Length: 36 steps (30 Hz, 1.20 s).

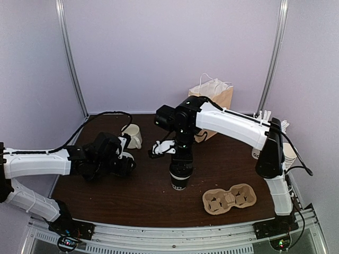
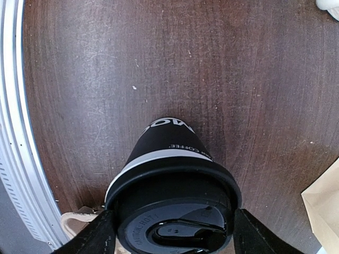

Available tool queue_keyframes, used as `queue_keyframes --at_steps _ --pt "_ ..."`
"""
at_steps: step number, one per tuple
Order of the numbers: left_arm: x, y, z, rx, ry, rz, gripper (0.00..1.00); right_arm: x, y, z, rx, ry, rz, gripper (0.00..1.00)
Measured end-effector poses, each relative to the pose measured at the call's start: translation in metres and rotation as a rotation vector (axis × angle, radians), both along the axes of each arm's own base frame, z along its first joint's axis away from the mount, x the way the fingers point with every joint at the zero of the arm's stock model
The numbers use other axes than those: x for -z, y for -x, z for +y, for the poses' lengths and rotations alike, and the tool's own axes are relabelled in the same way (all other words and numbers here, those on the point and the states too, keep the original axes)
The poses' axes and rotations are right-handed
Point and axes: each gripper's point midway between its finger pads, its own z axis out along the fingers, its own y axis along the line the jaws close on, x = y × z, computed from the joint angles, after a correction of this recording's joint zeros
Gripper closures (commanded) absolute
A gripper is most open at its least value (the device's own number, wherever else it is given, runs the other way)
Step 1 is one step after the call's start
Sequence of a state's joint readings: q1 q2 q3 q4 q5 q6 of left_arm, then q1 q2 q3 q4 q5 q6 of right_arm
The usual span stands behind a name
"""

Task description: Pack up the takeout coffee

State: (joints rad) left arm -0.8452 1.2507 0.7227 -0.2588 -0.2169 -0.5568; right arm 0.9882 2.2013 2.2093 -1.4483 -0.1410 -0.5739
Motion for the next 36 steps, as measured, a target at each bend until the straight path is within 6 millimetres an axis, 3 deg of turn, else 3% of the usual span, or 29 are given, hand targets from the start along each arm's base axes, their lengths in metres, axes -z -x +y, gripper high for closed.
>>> queue_keyframes --at_steps 1,3,12,19,22,25,29,32,36 --pt "0.001 0.0 0.0 -0.001 -0.001 0.0 0.52 0.0 0.0 0.0 -0.001 0.0 -0.001 0.19" --pt "0.002 0.0 0.001 -0.001 -0.003 0.001 0.52 0.0 0.0 0.0 -0.001 0.002 -0.005 0.01" --pt "0.007 0.0 -0.004 0.012 -0.011 0.027 0.51 -0.015 0.0 0.003 -0.003 -0.032 -0.028 0.01" --pt "-0.024 -0.007 -0.034 0.069 0.079 0.04 0.5 -0.069 0.001 -0.008 0.009 -0.135 -0.095 0.0" --pt "-0.037 -0.004 -0.055 0.121 0.152 0.076 0.49 -0.092 0.002 -0.024 0.043 -0.192 -0.111 0.03" --pt "-0.04 -0.001 -0.073 0.166 0.207 0.129 0.47 -0.104 -0.011 -0.046 0.147 -0.266 -0.1 0.07" --pt "-0.034 0.007 -0.096 0.227 0.247 0.205 0.46 -0.089 -0.037 -0.076 0.355 -0.363 -0.014 0.14" --pt "-0.033 0.01 -0.115 0.269 0.276 0.245 0.46 -0.059 -0.052 -0.093 0.499 -0.406 0.091 0.16" --pt "-0.035 0.011 -0.13 0.3 0.312 0.279 0.49 -0.028 -0.045 -0.093 0.578 -0.449 0.243 0.15"
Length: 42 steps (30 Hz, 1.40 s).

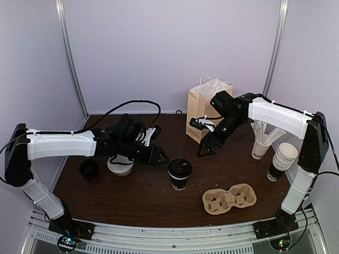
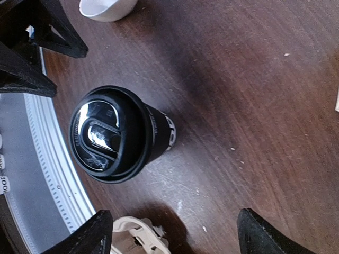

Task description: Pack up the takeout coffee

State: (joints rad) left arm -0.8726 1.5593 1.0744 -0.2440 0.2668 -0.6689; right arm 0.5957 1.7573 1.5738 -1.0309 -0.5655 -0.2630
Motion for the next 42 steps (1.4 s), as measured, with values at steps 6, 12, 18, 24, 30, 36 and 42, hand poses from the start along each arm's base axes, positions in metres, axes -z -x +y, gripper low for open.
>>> queue_keyframes --at_steps 6,12,18,24,30,36,42 --pt "0.003 0.0 -0.011 0.023 0.019 0.037 0.49 0.014 0.014 0.019 -0.008 -0.111 0.131 0.15" --pt "0.016 0.006 -0.017 0.051 0.011 0.081 0.5 0.026 0.014 0.032 -0.011 -0.16 0.21 0.17" --pt "0.02 0.011 -0.02 0.075 0.018 0.106 0.51 0.035 0.015 0.036 -0.005 -0.167 0.26 0.24" --pt "0.022 0.012 -0.022 0.083 0.021 0.116 0.52 0.043 0.017 0.039 -0.003 -0.169 0.301 0.36" --pt "0.021 0.011 -0.022 0.071 0.026 0.12 0.55 0.044 0.021 0.044 -0.02 -0.199 0.345 0.41" --pt "0.023 0.009 -0.023 0.058 0.03 0.122 0.6 0.045 0.024 0.048 -0.031 -0.222 0.389 0.41" --pt "0.025 0.009 -0.024 0.045 0.043 0.12 0.59 0.047 0.025 0.049 -0.032 -0.223 0.397 0.42"
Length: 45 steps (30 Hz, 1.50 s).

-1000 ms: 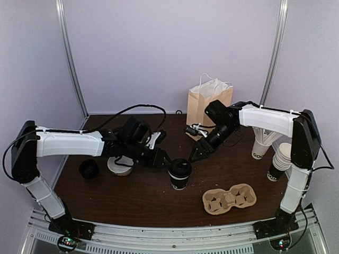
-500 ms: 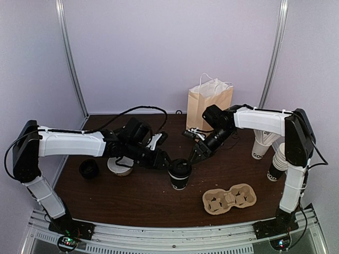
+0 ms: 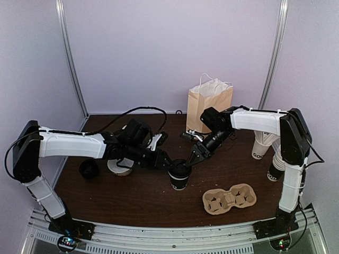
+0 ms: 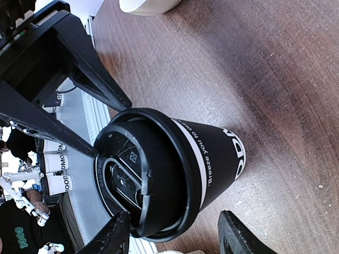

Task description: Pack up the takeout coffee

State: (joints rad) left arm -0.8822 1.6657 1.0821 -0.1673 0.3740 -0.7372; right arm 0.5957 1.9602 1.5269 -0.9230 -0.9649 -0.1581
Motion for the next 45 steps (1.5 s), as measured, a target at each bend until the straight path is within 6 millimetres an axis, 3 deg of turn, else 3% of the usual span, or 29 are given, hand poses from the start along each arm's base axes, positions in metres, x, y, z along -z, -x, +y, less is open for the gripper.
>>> queue_keyframes --at_steps 6,14,20,23,28,36,45 --pt "0.0 0.001 -0.001 -0.001 0.006 0.004 0.56 0.001 0.0 0.0 -0.002 0.0 -0.001 0.43" --pt "-0.004 0.003 0.007 0.014 -0.012 -0.043 0.46 -0.001 0.002 0.0 -0.012 -0.005 -0.003 0.26" --pt "-0.026 0.006 0.019 0.011 -0.002 -0.116 0.46 -0.013 0.001 -0.005 -0.007 -0.017 -0.026 0.21" --pt "-0.027 0.007 0.022 0.004 -0.001 -0.12 0.51 -0.021 -0.003 -0.01 0.005 -0.029 -0.045 0.23" --pt "-0.012 0.009 0.031 -0.066 -0.032 -0.045 0.61 -0.025 -0.013 -0.019 0.033 -0.029 -0.064 0.35" --pt "0.008 0.025 0.029 -0.09 -0.061 0.05 0.59 -0.022 -0.018 -0.022 0.04 -0.018 -0.083 0.45" --pt "0.016 0.027 0.022 -0.07 -0.06 0.069 0.53 -0.018 -0.017 -0.022 0.037 -0.021 -0.079 0.43"
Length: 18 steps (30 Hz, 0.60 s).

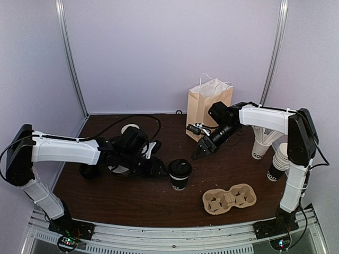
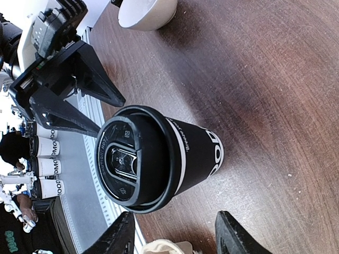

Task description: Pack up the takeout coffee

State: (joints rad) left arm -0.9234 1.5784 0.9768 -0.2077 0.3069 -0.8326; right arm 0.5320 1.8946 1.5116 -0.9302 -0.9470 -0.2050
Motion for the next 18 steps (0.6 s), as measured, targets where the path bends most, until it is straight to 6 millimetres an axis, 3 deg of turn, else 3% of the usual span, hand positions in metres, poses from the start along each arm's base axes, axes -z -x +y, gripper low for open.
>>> queue_keyframes --at_steps 11,18 --pt "-0.002 -0.013 -0.02 0.035 0.004 -0.026 0.54 0.002 0.006 0.007 -0.022 -0.031 0.038 0.38" --pt "-0.003 -0.02 -0.019 0.032 -0.032 -0.059 0.54 0.005 0.008 0.008 -0.025 -0.028 0.045 0.39"
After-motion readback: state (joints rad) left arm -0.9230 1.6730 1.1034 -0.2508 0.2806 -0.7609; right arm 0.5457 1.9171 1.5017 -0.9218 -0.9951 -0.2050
